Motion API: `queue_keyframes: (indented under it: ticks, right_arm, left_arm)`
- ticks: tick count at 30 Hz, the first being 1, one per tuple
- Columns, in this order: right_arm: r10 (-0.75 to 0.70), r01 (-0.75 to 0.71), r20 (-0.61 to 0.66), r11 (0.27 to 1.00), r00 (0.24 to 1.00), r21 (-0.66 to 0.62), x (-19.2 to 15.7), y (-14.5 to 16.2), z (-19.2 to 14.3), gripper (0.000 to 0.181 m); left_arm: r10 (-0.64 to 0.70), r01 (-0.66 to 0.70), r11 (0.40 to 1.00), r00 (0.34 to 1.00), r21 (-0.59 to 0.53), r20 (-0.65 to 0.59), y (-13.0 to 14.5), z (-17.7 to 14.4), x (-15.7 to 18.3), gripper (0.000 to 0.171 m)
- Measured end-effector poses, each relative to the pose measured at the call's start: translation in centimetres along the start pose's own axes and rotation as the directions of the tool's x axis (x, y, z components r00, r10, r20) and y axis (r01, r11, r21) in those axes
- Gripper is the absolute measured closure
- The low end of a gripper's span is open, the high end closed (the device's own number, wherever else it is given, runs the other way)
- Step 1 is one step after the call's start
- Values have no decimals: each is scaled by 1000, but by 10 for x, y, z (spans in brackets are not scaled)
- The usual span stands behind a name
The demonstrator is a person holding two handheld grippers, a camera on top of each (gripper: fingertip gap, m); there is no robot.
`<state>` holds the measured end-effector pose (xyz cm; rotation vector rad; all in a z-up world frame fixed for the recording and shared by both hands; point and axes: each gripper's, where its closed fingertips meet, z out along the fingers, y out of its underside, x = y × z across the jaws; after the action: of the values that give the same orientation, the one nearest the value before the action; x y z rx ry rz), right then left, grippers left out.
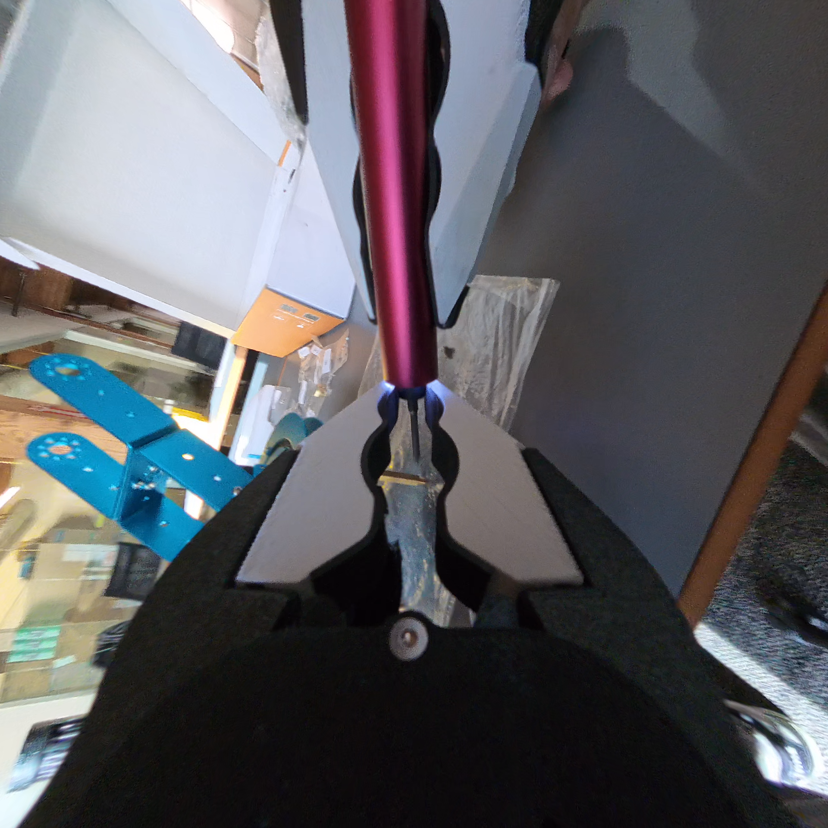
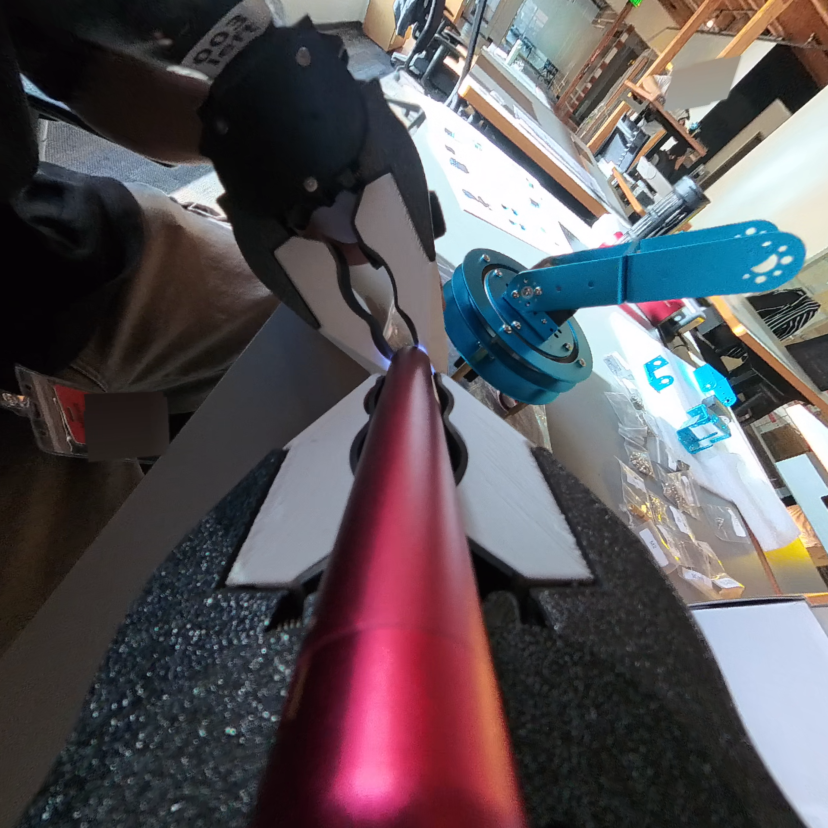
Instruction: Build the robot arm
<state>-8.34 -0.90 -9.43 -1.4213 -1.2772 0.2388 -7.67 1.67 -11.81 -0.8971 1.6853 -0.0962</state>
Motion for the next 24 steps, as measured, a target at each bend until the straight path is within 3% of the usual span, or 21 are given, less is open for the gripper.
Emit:
queue_keyframes:
  ticks: [4, 8, 11, 17, 24]
  right_arm:
    - [13, -13, -21, 1000, 1000, -8, 7, 1, -3, 159]
    - [22, -23, -28, 998, 999, -57, 11, 12, -1, 159]
    - [20, -22, -30, 997, 999, -77, 12, 18, -1, 160]
    - [162, -168, -47, 971, 986, -170, 26, 47, -2, 159]
    - [184, -185, -22, 970, 983, -159, 23, 45, 4, 159]
  left_arm:
    - [-157, 157, 987, 988, -25, -1, 26, -22, -12, 141]
    - [-326, 326, 945, 945, 1, -14, 47, -47, -15, 146]
    - [-396, 396, 917, 918, 57, -11, 44, -59, -18, 151]
    - [-514, 517, 847, 856, 120, -57, 35, -60, -17, 151]
    - [-531, 538, 835, 843, 118, -85, 40, -61, -12, 151]
